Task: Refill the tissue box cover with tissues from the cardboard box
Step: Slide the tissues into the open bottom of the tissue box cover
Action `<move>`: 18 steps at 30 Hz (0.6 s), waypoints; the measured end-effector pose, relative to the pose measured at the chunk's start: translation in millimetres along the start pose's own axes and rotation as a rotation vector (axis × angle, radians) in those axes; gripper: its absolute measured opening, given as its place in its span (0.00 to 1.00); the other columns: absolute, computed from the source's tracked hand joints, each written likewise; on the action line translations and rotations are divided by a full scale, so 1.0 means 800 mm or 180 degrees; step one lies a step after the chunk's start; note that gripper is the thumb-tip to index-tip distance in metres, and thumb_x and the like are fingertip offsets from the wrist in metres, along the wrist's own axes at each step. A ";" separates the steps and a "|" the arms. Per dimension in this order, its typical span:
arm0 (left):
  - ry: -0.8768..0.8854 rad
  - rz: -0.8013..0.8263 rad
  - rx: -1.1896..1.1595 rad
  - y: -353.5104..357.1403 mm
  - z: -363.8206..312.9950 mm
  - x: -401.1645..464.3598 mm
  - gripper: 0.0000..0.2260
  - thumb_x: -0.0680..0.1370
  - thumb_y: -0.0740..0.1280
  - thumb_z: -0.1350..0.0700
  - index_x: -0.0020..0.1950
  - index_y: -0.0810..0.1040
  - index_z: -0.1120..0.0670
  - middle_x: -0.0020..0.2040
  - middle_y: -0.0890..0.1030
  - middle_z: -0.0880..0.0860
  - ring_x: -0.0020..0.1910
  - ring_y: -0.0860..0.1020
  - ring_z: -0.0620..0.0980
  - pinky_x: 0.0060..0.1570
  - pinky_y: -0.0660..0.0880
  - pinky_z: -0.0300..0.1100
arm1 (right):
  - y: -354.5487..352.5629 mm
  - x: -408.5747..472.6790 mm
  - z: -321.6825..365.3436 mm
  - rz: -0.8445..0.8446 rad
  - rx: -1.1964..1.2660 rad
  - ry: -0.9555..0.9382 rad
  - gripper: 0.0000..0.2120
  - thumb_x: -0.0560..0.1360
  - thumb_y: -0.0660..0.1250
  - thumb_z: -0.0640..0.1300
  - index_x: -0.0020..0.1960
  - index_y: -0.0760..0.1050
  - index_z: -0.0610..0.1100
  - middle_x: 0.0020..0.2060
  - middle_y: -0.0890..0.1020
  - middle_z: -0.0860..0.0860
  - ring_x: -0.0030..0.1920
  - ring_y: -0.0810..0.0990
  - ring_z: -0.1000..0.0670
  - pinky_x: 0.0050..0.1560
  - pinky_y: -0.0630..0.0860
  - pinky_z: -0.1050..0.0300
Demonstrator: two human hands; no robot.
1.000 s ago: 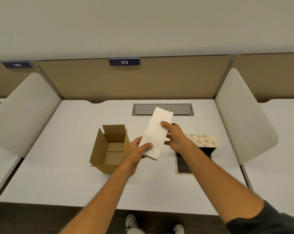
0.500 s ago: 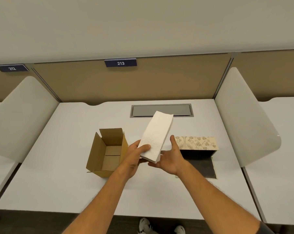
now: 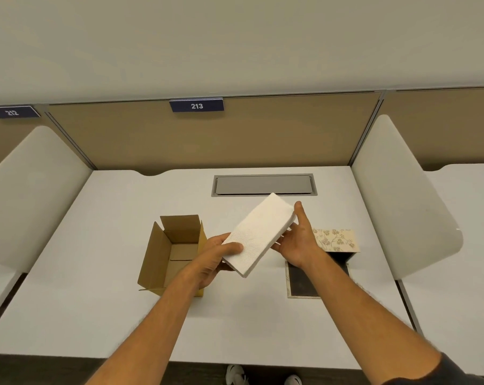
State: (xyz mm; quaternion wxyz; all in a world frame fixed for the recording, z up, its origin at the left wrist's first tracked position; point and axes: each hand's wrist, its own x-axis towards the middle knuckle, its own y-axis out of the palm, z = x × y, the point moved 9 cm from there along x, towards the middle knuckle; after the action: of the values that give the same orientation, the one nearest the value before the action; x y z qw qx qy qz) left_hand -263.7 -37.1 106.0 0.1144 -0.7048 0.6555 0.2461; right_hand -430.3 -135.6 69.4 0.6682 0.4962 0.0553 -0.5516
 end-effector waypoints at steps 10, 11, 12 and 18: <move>0.0094 -0.0415 -0.0407 -0.019 -0.005 0.026 0.19 0.69 0.77 0.55 0.59 0.82 0.47 0.56 0.85 0.53 0.48 0.84 0.49 0.40 0.80 0.44 | -0.040 -0.017 0.055 -0.0362 -0.0246 -0.0410 0.24 0.67 0.78 0.49 0.58 0.74 0.45 0.59 0.79 0.41 0.60 0.78 0.40 0.54 0.81 0.43; 0.0079 -0.0537 -0.0491 -0.020 -0.002 0.030 0.19 0.70 0.77 0.56 0.61 0.81 0.49 0.56 0.85 0.53 0.49 0.84 0.50 0.40 0.80 0.44 | -0.046 -0.020 0.056 -0.0395 -0.0250 -0.0412 0.23 0.67 0.78 0.48 0.58 0.74 0.44 0.58 0.79 0.41 0.59 0.78 0.40 0.53 0.82 0.43; 0.0059 -0.0641 -0.0562 -0.021 0.000 0.034 0.19 0.72 0.76 0.56 0.62 0.79 0.51 0.57 0.85 0.53 0.49 0.84 0.51 0.40 0.80 0.45 | -0.052 -0.023 0.057 -0.0419 -0.0256 -0.0421 0.22 0.67 0.78 0.46 0.57 0.75 0.44 0.58 0.80 0.41 0.59 0.79 0.41 0.52 0.82 0.44; 0.0038 -0.0853 -0.0575 0.003 0.003 0.055 0.20 0.75 0.74 0.52 0.65 0.76 0.54 0.58 0.83 0.52 0.54 0.81 0.51 0.46 0.80 0.44 | -0.094 -0.043 0.073 -0.0646 -0.0534 -0.0582 0.20 0.73 0.73 0.44 0.62 0.75 0.41 0.58 0.81 0.42 0.58 0.80 0.41 0.51 0.83 0.48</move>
State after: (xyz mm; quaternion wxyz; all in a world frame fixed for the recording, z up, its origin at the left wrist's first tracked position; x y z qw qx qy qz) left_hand -265.3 -74.7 82.5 0.0784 -0.7948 0.5314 0.2824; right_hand -530.6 -146.7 75.2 0.6503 0.3782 0.0900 -0.6526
